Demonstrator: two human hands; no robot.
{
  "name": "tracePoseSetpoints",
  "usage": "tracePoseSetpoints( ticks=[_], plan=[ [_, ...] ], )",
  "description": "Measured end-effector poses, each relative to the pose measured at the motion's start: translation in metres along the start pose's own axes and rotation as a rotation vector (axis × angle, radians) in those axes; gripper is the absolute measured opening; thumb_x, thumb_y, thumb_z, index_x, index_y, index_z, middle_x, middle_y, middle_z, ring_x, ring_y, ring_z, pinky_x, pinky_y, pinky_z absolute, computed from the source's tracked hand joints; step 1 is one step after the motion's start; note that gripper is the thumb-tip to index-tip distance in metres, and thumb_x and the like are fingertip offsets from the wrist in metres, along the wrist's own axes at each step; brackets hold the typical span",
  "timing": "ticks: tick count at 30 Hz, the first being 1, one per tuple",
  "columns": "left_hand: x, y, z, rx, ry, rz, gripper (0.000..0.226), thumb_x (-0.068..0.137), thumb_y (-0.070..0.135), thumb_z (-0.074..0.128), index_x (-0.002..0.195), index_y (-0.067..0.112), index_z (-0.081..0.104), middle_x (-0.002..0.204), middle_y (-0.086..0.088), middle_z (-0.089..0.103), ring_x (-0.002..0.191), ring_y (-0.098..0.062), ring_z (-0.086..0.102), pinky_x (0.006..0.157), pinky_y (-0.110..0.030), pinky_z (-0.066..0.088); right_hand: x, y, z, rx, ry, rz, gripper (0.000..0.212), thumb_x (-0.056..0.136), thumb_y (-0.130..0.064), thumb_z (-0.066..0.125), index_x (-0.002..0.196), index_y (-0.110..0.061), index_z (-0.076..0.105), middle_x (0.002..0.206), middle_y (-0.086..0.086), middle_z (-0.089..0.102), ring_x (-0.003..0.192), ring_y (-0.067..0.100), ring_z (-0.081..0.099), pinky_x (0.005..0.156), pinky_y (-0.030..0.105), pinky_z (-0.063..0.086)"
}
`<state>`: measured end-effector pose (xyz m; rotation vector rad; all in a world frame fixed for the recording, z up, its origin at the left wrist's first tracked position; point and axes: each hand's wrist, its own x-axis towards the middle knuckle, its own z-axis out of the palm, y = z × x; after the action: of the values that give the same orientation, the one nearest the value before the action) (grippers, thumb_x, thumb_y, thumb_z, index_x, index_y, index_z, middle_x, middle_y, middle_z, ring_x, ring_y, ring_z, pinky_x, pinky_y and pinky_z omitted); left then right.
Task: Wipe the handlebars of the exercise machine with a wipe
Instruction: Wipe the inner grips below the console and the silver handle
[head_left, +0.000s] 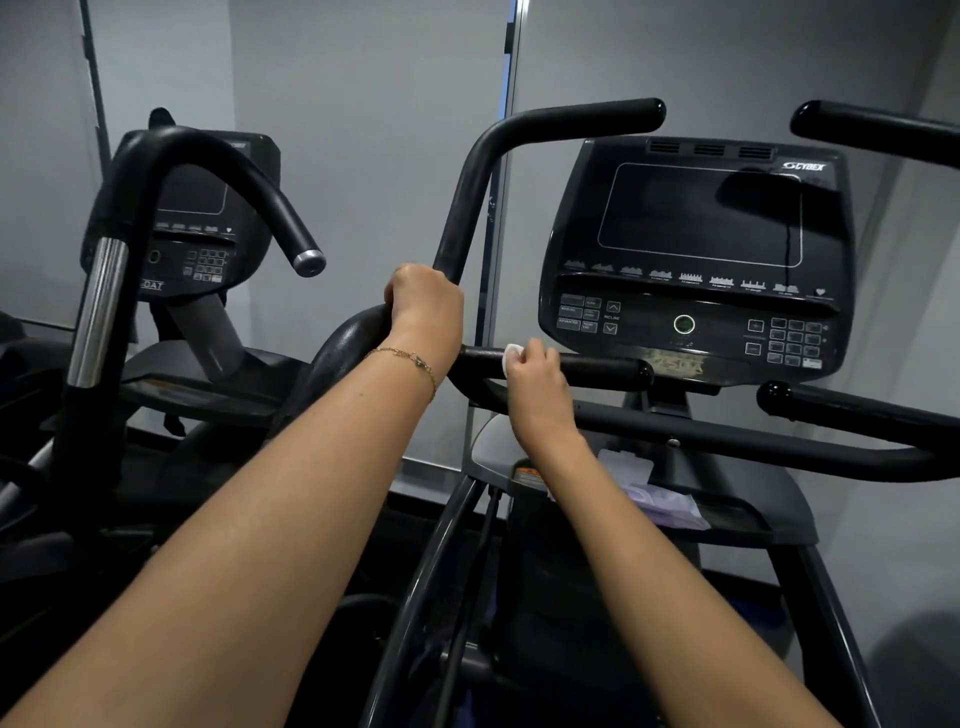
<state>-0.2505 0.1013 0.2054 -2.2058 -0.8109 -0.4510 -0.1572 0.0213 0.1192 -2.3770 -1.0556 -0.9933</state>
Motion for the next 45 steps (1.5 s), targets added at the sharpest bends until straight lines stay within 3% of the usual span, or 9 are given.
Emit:
tracePoseSetpoints(
  ticks=[6,13,20,27,30,32,36,40,45],
  plan=[
    [0.002,0.003,0.005,0.036,0.017,0.004,0.026,0.090,0.011,0.046,0.113,0.011,0.058,0.106,-0.004,0.060,0.095,-0.017,0.059,0.083,-0.025,0.051,-0.001,0.013,-0.003,0.021,0.117,0.177,0.029,0.088,0.008,0.042,0.110,-0.004,0.055,0.113,0.013,0.047,0.102,0.026,0.042,0.076,0.028,0.043],
    [-0.003,0.001,-0.001,0.019,0.005,0.000,0.023,0.091,0.013,0.046,0.112,0.012,0.058,0.106,-0.003,0.060,0.097,-0.018,0.058,0.085,-0.025,0.050,0.007,-0.004,0.013,-0.036,0.042,-0.056,0.037,0.087,0.006,0.044,0.122,-0.005,0.049,0.116,0.014,0.048,0.104,0.029,0.044,0.075,0.030,0.040],
    [0.004,0.001,0.004,0.035,0.007,0.022,0.026,0.090,0.010,0.046,0.112,0.010,0.058,0.108,-0.005,0.060,0.096,-0.019,0.059,0.080,-0.025,0.052,-0.031,0.068,-0.025,0.377,0.353,0.608,0.018,0.096,-0.011,0.045,0.109,-0.004,0.054,0.112,0.015,0.046,0.098,0.029,0.045,0.079,0.034,0.036],
    [0.003,0.004,-0.001,0.044,-0.010,0.008,0.027,0.088,0.008,0.046,0.112,0.010,0.058,0.108,-0.004,0.061,0.096,-0.019,0.060,0.082,-0.027,0.052,-0.027,0.030,-0.003,0.024,0.172,0.121,0.046,0.067,0.018,0.062,0.108,-0.001,0.064,0.089,0.015,0.056,0.076,0.030,0.053,0.052,0.029,0.038],
    [0.003,0.003,0.001,0.040,0.006,0.018,0.027,0.090,0.008,0.044,0.114,0.010,0.057,0.108,-0.004,0.060,0.098,-0.019,0.059,0.081,-0.025,0.051,-0.029,0.049,-0.010,0.311,0.322,0.360,0.012,0.093,-0.016,0.051,0.100,-0.010,0.058,0.093,0.001,0.050,0.088,0.025,0.050,0.069,0.029,0.033],
    [0.003,0.002,0.002,0.037,0.010,0.019,0.028,0.090,0.008,0.044,0.115,0.010,0.056,0.108,-0.005,0.060,0.098,-0.020,0.059,0.080,-0.025,0.051,-0.027,0.049,-0.012,0.377,0.400,0.493,0.020,0.097,-0.031,0.044,0.091,-0.013,0.049,0.092,-0.004,0.044,0.091,0.025,0.049,0.074,0.031,0.032],
    [0.002,0.002,0.004,0.038,0.002,0.016,0.027,0.090,0.008,0.044,0.114,0.010,0.058,0.107,-0.004,0.061,0.097,-0.019,0.059,0.082,-0.026,0.052,-0.007,0.010,-0.003,-0.002,0.141,0.258,0.027,0.090,0.004,0.041,0.114,-0.003,0.051,0.114,0.010,0.046,0.103,0.026,0.043,0.072,0.028,0.038],
    [0.001,0.002,0.003,0.050,0.008,0.020,0.027,0.090,0.008,0.044,0.113,0.010,0.058,0.106,-0.004,0.061,0.096,-0.019,0.059,0.081,-0.025,0.052,0.011,0.002,-0.008,-0.147,0.046,0.043,0.031,0.089,0.003,0.045,0.119,0.000,0.050,0.123,0.015,0.045,0.110,0.030,0.044,0.084,0.032,0.043],
    [-0.001,0.000,0.003,0.040,0.019,0.035,0.027,0.090,0.008,0.044,0.113,0.010,0.057,0.107,-0.004,0.060,0.098,-0.019,0.057,0.083,-0.025,0.050,-0.013,0.057,-0.029,-0.044,0.189,0.310,0.027,0.091,-0.001,0.043,0.113,-0.004,0.058,0.112,0.014,0.049,0.099,0.027,0.048,0.073,0.029,0.034]
  ],
)
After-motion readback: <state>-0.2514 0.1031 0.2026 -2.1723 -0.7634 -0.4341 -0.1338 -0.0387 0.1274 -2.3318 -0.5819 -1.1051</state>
